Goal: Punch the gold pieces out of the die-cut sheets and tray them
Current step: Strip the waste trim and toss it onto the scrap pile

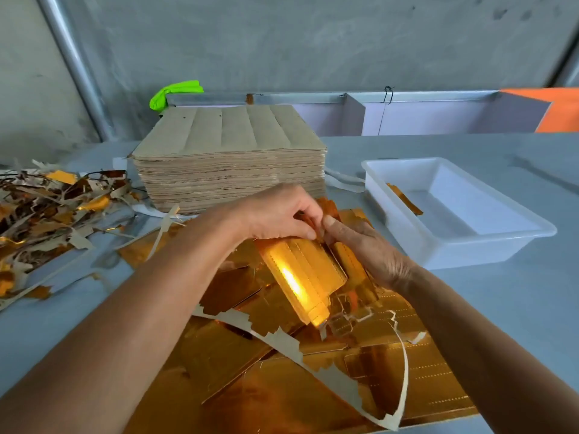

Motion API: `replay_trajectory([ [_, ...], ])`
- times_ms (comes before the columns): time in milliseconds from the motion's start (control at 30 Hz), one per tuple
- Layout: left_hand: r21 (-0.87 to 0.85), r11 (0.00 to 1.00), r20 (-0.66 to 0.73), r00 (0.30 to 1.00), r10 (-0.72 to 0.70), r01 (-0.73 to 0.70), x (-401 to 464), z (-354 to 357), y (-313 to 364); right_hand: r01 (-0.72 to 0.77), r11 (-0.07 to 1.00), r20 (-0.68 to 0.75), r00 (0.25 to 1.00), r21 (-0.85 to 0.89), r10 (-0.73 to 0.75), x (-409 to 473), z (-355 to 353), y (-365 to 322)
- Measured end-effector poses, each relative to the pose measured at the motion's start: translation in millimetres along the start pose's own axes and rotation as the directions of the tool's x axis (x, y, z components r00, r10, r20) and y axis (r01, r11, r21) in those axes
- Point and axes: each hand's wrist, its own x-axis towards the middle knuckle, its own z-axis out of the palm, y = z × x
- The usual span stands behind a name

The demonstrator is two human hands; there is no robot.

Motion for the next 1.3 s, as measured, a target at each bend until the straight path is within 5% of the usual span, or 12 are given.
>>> replay_trajectory([
  [133,-0.063,0.997,-0.197,0.98,0.032,-0.045,7.1,5.9,4.9,0.023,0.991,0.071,0.997,0.131,-0.033,-2.1,7.2,3.3],
  [233,-0.119,0.993,-0.411,0.911,-0.034,-0.017,6.1,15.6,2.3,-0.019,0.974,-0.045,0.999,0.226,0.03,-4.8,7.9,5.8],
  [333,-0.318,0.948,-0.708,0.658,-0.256,0.026,-2.1,34.2,-3.1,-0.03,0.944,-0.262,0.957,0.327,0.121,-3.9,5.6,8.5],
  [400,-0.42,0.907,-0.755,0.54,-0.372,0.037,-11.8,52.3,-0.8,-0.034,0.928,-0.391,0.901,0.371,0.189,0.4,5.9,10.8],
  [600,-0.536,0.823,-0.51,0.703,-0.496,0.192,-35.7,131.1,41.0,0.028,0.94,-0.654,0.726,0.339,0.214,11.2,21.6,4.1],
  [700,-0.8,0.527,-0.209,0.692,-0.691,0.286,-34.0,153.8,51.1,0.051,0.921,-0.662,0.71,0.387,0.239,11.8,21.2,2.3],
  [767,-0.932,0.288,-0.026,0.753,-0.658,0.22,-28.6,153.8,52.9,0.053,0.868,-0.598,0.746,0.494,0.295,11.1,19.3,4.7],
  [867,-0.973,0.189,0.012,0.854,-0.521,0.129,-28.6,155.7,50.0,0.05,0.879,-0.595,0.754,0.474,0.278,8.9,15.7,6.7],
  [967,-0.958,0.285,-0.084,0.921,-0.381,0.031,-40.4,161.5,46.5,0.099,0.903,-0.668,0.707,0.419,0.232,10.8,5.1,10.2],
  [1100,-0.74,0.672,-0.199,0.947,-0.252,0.024,-62.4,156.7,44.3,0.054,0.941,-0.756,0.611,0.335,0.234,11.1,-12.0,23.2],
  [1233,-0.27,0.961,-0.042,0.996,-0.083,0.068,-80.7,147.4,42.8,-0.016,0.952,-0.773,0.58,0.305,0.258,5.6,-25.4,32.9],
  [1300,0.024,0.996,0.124,0.989,0.077,-0.081,-86.9,148.9,33.7,-0.048,0.972,-0.782,0.585,0.229,0.213,2.3,-31.2,37.6],
])
